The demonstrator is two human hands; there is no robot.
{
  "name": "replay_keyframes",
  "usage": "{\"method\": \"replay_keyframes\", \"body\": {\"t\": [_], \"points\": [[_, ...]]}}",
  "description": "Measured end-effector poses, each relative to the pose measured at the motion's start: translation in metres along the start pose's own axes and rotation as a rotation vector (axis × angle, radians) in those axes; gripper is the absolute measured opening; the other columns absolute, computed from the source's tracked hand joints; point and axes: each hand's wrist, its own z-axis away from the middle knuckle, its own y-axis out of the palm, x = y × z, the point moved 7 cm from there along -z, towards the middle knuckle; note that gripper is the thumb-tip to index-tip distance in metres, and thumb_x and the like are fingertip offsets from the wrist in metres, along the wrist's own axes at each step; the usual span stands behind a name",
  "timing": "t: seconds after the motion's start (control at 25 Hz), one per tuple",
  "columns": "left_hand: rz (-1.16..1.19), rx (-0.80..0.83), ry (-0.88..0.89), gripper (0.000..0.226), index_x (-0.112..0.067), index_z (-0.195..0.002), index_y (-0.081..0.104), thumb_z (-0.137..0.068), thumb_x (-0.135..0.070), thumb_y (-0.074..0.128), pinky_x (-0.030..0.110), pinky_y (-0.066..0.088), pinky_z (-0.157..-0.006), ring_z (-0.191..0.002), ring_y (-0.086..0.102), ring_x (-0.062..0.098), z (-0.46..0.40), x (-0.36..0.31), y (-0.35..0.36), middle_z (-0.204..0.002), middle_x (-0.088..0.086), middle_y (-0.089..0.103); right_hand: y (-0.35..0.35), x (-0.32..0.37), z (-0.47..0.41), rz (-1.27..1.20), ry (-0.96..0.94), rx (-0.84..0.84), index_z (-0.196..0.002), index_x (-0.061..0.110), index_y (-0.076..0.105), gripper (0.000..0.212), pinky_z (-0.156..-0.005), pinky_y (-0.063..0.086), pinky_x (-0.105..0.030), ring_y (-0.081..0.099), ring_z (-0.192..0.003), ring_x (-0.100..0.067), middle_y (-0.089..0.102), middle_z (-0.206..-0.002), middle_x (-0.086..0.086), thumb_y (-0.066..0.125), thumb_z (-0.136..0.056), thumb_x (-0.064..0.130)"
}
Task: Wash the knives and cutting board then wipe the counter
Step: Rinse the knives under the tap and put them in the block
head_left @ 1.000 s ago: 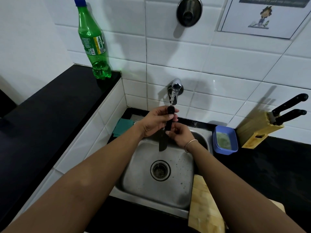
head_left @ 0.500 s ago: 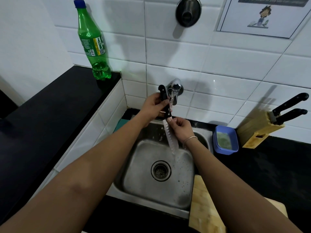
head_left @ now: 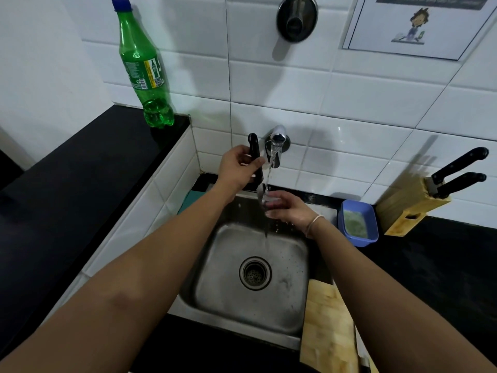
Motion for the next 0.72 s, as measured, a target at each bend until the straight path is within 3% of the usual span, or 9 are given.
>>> {"method": "replay_keyframes", "body": {"t": [0.12, 0.2, 0.28, 0.44, 0.52, 0.6, 0.72], "points": [[-0.281, -0.255, 0.093, 0.033, -0.027, -0.077, 0.054, -0.074, -0.037, 0.085, 0.028, 0.053, -0.06, -0.064, 0.062, 0.009, 0.003, -0.005, -0.008, -0.07, -0.01, 0.063, 0.014, 0.017, -0.007, 0.109, -0.053, -0.065, -0.114, 0.018, 0.061, 0.045, -0.083, 0.052, -0.026, 0.06, -0.084, -0.012, 0.06, -0.091, 0.002, 0.085, -0.076, 0.02], [-0.317, -0.357, 0.072, 0.037, -0.027, -0.076, 0.054, -0.071, -0.048, 0.084, 0.026, 0.046, -0.058, -0.062, 0.06, 0.005, 0.003, -0.003, -0.012, -0.067, -0.012, 0.061, 0.013, 0.024, -0.01, 0.237, -0.106, -0.181, -0.087, 0.021, 0.061, 0.023, -0.072, 0.046, -0.025, 0.049, -0.067, -0.011, 0.051, -0.072, 0.006, 0.082, -0.079, 0.02], [-0.33, -0.415, 0.04, 0.041, -0.027, -0.076, 0.053, -0.07, -0.056, 0.082, 0.026, 0.041, -0.054, -0.063, 0.059, 0.005, 0.003, -0.003, -0.016, -0.066, -0.012, 0.06, 0.008, 0.025, -0.012, 0.284, -0.114, -0.265, -0.069, 0.024, 0.056, 0.026, -0.068, 0.042, -0.025, 0.044, -0.06, -0.01, 0.047, -0.063, 0.007, 0.077, -0.082, 0.015], [-0.337, -0.455, 0.005, 0.045, -0.03, -0.074, 0.051, -0.067, -0.065, 0.079, 0.023, 0.035, -0.05, -0.066, 0.059, 0.005, -0.007, -0.011, -0.021, -0.07, -0.012, 0.06, 0.007, 0.035, -0.012, 0.138, -0.122, -0.289, -0.059, 0.022, 0.053, 0.035, -0.059, 0.039, -0.025, 0.042, -0.054, -0.009, 0.049, -0.055, 0.005, 0.072, -0.088, 0.016], [-0.308, -0.406, -0.003, 0.041, -0.029, -0.076, 0.057, -0.07, -0.065, 0.077, 0.026, 0.047, -0.056, -0.07, 0.064, 0.01, -0.02, -0.016, -0.019, -0.074, -0.011, 0.064, 0.002, 0.045, -0.014, 0.064, -0.11, -0.34, -0.058, 0.019, 0.052, 0.037, -0.057, 0.037, -0.026, 0.042, -0.052, -0.014, 0.049, -0.053, 0.001, 0.071, -0.089, 0.023], [-0.229, -0.322, -0.012, 0.036, -0.022, -0.083, 0.065, -0.077, -0.056, 0.076, 0.039, 0.059, -0.069, -0.076, 0.069, 0.018, -0.031, -0.013, -0.013, -0.081, -0.003, 0.07, -0.004, 0.052, -0.017, 0.012, -0.113, -0.387, -0.055, 0.018, 0.048, 0.043, -0.056, 0.035, -0.027, 0.039, -0.053, -0.017, 0.045, -0.053, -0.003, 0.07, -0.09, 0.031], [-0.189, -0.327, 0.011, 0.029, -0.021, -0.084, 0.065, -0.08, -0.048, 0.076, 0.043, 0.06, -0.075, -0.077, 0.07, 0.018, -0.029, -0.01, -0.011, -0.08, -0.004, 0.07, -0.008, 0.05, -0.015, -0.023, -0.114, -0.389, -0.056, 0.016, 0.046, 0.046, -0.049, 0.034, -0.021, 0.036, -0.048, -0.01, 0.041, -0.05, 0.003, 0.071, -0.089, 0.037]]}}
